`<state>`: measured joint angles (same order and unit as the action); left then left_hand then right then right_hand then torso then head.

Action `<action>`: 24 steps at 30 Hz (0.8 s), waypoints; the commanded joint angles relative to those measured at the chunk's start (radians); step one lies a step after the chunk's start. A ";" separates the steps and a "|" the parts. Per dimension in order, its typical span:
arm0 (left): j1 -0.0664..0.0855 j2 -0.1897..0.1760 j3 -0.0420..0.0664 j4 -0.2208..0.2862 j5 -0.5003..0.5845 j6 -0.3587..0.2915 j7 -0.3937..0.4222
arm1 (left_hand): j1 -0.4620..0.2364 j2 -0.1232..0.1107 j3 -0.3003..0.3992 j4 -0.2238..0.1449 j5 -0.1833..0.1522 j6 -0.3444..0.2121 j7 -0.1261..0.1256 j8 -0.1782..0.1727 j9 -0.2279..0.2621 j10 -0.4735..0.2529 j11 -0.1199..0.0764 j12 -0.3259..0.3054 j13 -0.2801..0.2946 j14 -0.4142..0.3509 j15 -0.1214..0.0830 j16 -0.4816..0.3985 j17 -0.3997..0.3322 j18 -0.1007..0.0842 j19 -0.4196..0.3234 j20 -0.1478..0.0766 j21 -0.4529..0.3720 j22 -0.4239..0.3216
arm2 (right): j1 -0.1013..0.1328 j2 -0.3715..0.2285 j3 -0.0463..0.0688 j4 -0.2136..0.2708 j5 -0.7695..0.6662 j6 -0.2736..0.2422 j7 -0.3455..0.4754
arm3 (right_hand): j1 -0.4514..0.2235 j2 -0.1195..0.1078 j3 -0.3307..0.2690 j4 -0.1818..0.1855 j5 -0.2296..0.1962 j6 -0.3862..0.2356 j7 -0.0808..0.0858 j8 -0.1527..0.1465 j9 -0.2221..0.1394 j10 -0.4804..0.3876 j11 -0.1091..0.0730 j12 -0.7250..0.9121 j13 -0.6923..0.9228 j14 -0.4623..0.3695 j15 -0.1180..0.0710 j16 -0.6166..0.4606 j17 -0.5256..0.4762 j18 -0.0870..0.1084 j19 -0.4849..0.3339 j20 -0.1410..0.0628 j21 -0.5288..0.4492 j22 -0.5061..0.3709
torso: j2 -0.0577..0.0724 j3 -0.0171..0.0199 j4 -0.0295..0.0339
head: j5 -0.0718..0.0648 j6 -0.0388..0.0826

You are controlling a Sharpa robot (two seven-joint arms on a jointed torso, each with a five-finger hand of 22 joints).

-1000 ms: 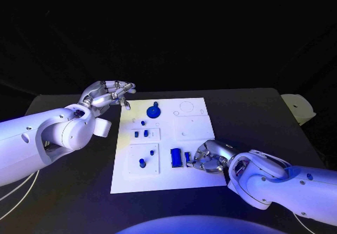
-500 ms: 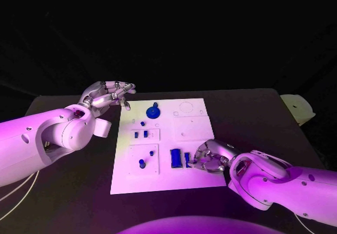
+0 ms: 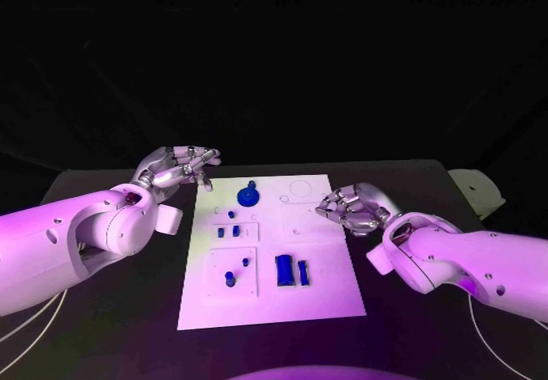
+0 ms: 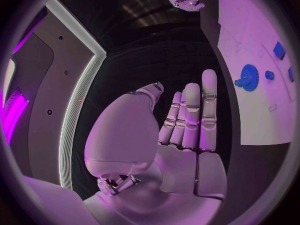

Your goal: Assemble the parts on the task board

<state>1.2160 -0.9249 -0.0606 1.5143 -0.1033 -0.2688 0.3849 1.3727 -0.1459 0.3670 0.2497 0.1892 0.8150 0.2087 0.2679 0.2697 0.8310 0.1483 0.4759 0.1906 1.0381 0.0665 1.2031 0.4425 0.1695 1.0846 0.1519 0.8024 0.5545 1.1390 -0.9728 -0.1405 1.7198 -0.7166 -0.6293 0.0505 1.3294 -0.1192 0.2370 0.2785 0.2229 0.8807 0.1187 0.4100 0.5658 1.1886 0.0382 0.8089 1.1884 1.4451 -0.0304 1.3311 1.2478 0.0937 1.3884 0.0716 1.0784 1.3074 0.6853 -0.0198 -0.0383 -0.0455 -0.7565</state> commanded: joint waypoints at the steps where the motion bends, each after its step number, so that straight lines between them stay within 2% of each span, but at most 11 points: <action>1: -0.002 0.019 -0.001 -0.032 0.063 0.031 0.079 | 0.003 -0.004 -0.007 0.006 0.001 0.000 -0.007 0.009 -0.001 0.008 -0.008 0.009 -0.002 -0.013 0.000 0.003 -0.004 0.015 -0.004 0.002 -0.009 -0.003 | 0.015 0.033 0.002 -0.076 0.340 0.031 0.206 | 0.023 -0.001 0.014 0.000 0.001 -0.034 0.014 -0.011 0.003 -0.110 0.014 -0.179 -0.110 -0.056 0.011 -0.113 -0.106 0.034 -0.080 0.012 -0.217 0.006 | -0.026 -0.0077 -0.0078 | 0.003 0.031; 4: -0.009 0.039 -0.001 -0.074 0.090 0.036 0.105 | 0.013 -0.007 -0.015 0.008 0.000 0.007 -0.014 0.019 -0.002 0.017 -0.012 0.014 -0.008 -0.055 -0.002 -0.022 -0.019 0.014 -0.033 0.001 -0.033 -0.014 | 0.027 0.082 0.008 -0.173 0.417 0.075 0.250 | 0.049 -0.001 0.037 0.002 -0.014 -0.064 0.033 -0.025 -0.008 -0.161 0.032 -0.236 -0.175 -0.159 0.029 -0.296 -0.271 0.078 -0.202 0.028 -0.541 -0.144 | -0.036 -0.0070 -0.0115 | 0.008 0.057; 5: -0.012 0.045 -0.001 -0.087 0.098 0.040 0.112 | 0.020 -0.010 -0.020 0.009 0.000 0.008 -0.015 0.023 -0.004 0.018 -0.011 0.012 -0.015 -0.088 0.001 -0.054 -0.036 0.013 -0.059 0.004 -0.061 -0.028 | 0.030 0.097 0.010 -0.202 0.431 0.091 0.260 | 0.062 0.000 0.067 0.006 -0.059 -0.093 0.044 -0.043 -0.024 -0.220 0.049 -0.325 -0.264 -0.292 0.047 -0.500 -0.430 0.086 -0.271 0.045 -0.675 -0.228 | -0.039 -0.0063 -0.0132 | 0.013 0.070; 6: -0.015 0.054 -0.001 -0.105 0.110 0.045 0.120 | 0.021 -0.015 -0.025 0.010 0.000 0.008 -0.012 0.025 -0.006 0.012 -0.008 0.005 -0.021 -0.118 0.006 -0.086 -0.052 0.012 -0.083 0.008 -0.087 -0.041 | 0.032 0.116 0.012 -0.238 0.444 0.109 0.271 | 0.064 -0.003 0.085 0.003 -0.067 -0.099 0.054 -0.053 -0.036 -0.212 0.054 -0.372 -0.332 -0.309 0.056 -0.548 -0.449 0.089 -0.285 0.054 -0.720 -0.272 | -0.045 -0.0051 -0.0146 | 0.016 0.077; 10: -0.023 0.093 -0.001 -0.172 0.153 0.058 0.144 | 0.042 -0.017 -0.057 0.017 0.000 -0.017 -0.002 0.029 -0.019 0.014 0.014 -0.074 -0.087 -0.185 0.042 -0.412 -0.187 0.011 -0.164 0.050 -0.310 -0.182 | 0.037 0.176 0.019 -0.357 0.480 0.169 0.303 | 0.057 -0.029 0.160 0.001 -0.086 -0.088 0.074 -0.128 -0.109 -0.166 0.089 -0.583 -0.661 -0.399 0.096 -0.854 -0.610 0.089 -0.346 0.100 -0.908 -0.477 | -0.059 -0.0012 -0.0112 | 0.023 0.112; 11: -0.026 0.105 -0.001 -0.192 0.161 0.057 0.149 | 0.052 -0.015 -0.067 0.017 0.000 -0.023 -0.004 0.033 -0.022 0.029 0.015 -0.104 -0.112 -0.158 0.048 -0.510 -0.212 0.012 -0.148 0.069 -0.379 -0.233 | 0.038 0.193 0.020 -0.391 0.488 0.184 0.311 | 0.058 -0.038 0.167 -0.006 -0.093 -0.084 0.079 -0.145 -0.123 -0.148 0.101 -0.610 -0.720 -0.401 0.097 -0.908 -0.641 0.094 -0.353 0.106 -0.941 -0.520 | -0.062 -0.0001 -0.0110 | 0.025 0.118; 13: -0.029 0.127 -0.001 -0.223 0.171 0.040 0.163 | 0.065 -0.005 -0.077 0.020 0.001 -0.032 -0.007 0.034 -0.033 0.038 0.038 -0.159 -0.127 -0.217 0.081 -0.694 -0.249 0.010 -0.199 0.098 -0.529 -0.332 | 0.039 0.220 0.021 -0.444 0.504 0.208 0.324 | 0.053 -0.035 0.175 -0.010 -0.093 -0.073 0.078 -0.175 -0.148 -0.150 0.109 -0.667 -0.836 -0.435 0.127 -1.015 -0.703 0.088 -0.370 0.131 -1.006 -0.615 | -0.070 0.0031 -0.0101 | 0.032 0.124; 15: -0.034 0.145 0.000 -0.245 0.180 0.017 0.179 | 0.086 0.003 -0.074 0.013 0.002 -0.026 -0.010 0.030 -0.047 0.058 0.043 -0.200 -0.128 -0.218 0.092 -0.792 -0.265 0.013 -0.192 0.115 -0.608 -0.391 | 0.040 0.240 0.023 -0.485 0.518 0.226 0.333 | 0.052 -0.033 0.174 -0.016 -0.095 -0.075 0.084 -0.191 -0.160 -0.161 0.115 -0.693 -0.887 -0.467 0.143 -1.067 -0.733 0.086 -0.399 0.145 -1.018 -0.667 | -0.074 0.0062 -0.0072 | 0.043 0.134; 21: -0.046 0.186 0.001 -0.286 0.192 -0.022 0.201 | 0.106 0.009 -0.060 -0.002 0.001 -0.017 -0.017 0.010 -0.066 0.067 0.048 -0.250 -0.128 -0.233 0.104 -0.882 -0.284 0.012 -0.206 0.131 -0.687 -0.447 | 0.041 0.280 0.026 -0.550 0.536 0.255 0.349 | 0.049 -0.024 0.165 -0.035 -0.095 -0.064 0.084 -0.219 -0.188 -0.147 0.121 -0.721 -0.993 -0.460 0.154 -1.136 -0.792 0.090 -0.409 0.158 -1.016 -0.792 | -0.082 0.0144 -0.0057 | 0.057 0.146; 22: -0.044 0.181 0.000 -0.280 0.156 0.006 0.147 | -0.345 0.146 -0.367 -0.250 -0.189 -0.815 -0.209 -0.268 -0.270 -0.831 -0.148 -0.476 -0.191 -1.038 -0.066 -1.203 -0.442 -0.169 -1.085 -0.152 -0.802 -0.555 | 0.040 0.275 0.025 -0.544 0.494 0.186 0.300 | -0.362 0.119 -0.237 -0.279 -0.223 -0.881 -0.119 -0.410 -0.566 -0.463 -0.038 -0.809 -1.188 -1.445 0.030 -1.331 -1.248 -0.094 -1.388 -0.072 -1.078 -1.307 | -0.075 0.0086 -0.0074 | 0.051 0.142; 24: -0.045 0.180 0.000 -0.278 0.155 0.002 0.147 | -0.368 0.146 -0.367 -0.250 -0.189 -0.815 -0.209 -0.268 -0.270 -0.831 -0.148 -0.476 -0.191 -1.038 -0.066 -1.203 -0.442 -0.169 -1.085 -0.152 -0.802 -0.555 | 0.039 0.274 0.027 -0.540 0.496 0.183 0.302 | -0.392 0.119 -0.237 -0.279 -0.223 -0.881 -0.119 -0.410 -0.566 -0.484 -0.038 -0.809 -1.188 -1.445 0.030 -1.331 -1.248 -0.094 -1.388 -0.072 -1.078 -1.307 | -0.077 0.0090 -0.0060 | 0.051 0.143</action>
<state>1.1705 -0.7430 -0.0610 1.2327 0.0542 -0.2657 0.5331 1.3686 -0.1025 0.2353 0.1824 0.1432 0.6013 0.1444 0.2084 0.1526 0.6770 0.1509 0.1682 0.0473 0.6056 0.1297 0.2382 0.1184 0.1411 0.6621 0.2143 0.0848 0.0789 1.1793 -0.6959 -0.1149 1.1764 -0.2198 -0.4416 0.3521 1.2733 -0.1065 0.3016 0.1801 0.0963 0.6149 0.1538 0.1403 0.2805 0.9523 0.1235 0.0601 0.1354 0.7377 0.0962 0.1368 0.3338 0.1437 0.7321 0.1768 0.0465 0.3710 0.6087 -0.0098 -0.0453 0.0073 -0.6130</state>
